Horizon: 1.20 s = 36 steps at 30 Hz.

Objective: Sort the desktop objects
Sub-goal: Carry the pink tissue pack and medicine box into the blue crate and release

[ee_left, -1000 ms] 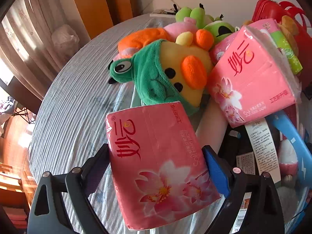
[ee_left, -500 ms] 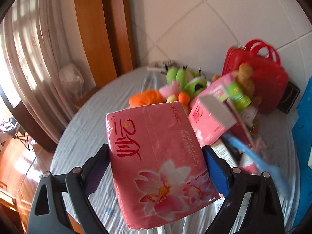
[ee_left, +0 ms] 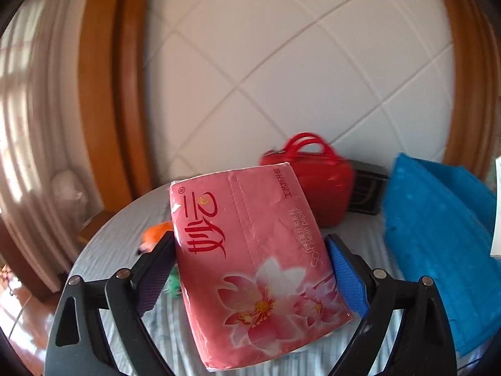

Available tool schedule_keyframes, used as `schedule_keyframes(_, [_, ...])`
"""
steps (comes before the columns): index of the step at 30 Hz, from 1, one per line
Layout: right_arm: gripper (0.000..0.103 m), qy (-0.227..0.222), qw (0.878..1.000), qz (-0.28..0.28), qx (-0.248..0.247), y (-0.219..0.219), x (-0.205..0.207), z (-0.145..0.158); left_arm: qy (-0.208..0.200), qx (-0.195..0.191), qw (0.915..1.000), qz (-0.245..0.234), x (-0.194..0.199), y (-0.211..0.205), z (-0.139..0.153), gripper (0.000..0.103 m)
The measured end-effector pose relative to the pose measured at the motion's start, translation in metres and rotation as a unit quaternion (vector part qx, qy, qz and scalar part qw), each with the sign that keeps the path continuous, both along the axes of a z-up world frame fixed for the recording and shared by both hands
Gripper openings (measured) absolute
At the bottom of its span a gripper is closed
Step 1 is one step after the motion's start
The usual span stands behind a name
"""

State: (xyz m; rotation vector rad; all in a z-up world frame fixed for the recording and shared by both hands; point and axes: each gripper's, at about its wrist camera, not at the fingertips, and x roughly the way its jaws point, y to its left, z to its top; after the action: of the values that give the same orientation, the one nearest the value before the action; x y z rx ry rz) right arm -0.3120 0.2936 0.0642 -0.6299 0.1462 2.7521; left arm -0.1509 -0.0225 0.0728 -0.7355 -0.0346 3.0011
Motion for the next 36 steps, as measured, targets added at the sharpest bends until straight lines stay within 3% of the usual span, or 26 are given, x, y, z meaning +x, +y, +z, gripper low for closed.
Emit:
schedule_keyframes(6, [0.086,0.027,0.998,-0.047,0.015,0.056,0.06,0.029,0.019,0.012,0.9944,-0.103,0.012,0.098,0.027,0.093])
schedule_keyframes(12, [0.086,0.012,0.994,-0.105,0.032,0.134,0.104,0.035,0.035,0.021,0.9777,-0.206,0.034,0.214,0.056,0.093])
schedule_keyframes(17, [0.086,-0.014,0.991,-0.125,0.047,0.189,0.125,0.03,0.034,0.004,0.9641,-0.263,0.05,0.304,0.066,0.093])
schedule_keyframes(24, [0.086,-0.036,0.99,-0.13,0.051,0.245,0.14,0.012,-0.003,-0.027,0.9567,-0.29,0.049,0.393,0.049,0.093])
schedule_keyframes(36, [0.086,-0.07,0.988,-0.126,0.061,0.286,0.136,-0.015,-0.044,-0.053,0.9555,-0.287,0.055,0.445,0.027,0.094])
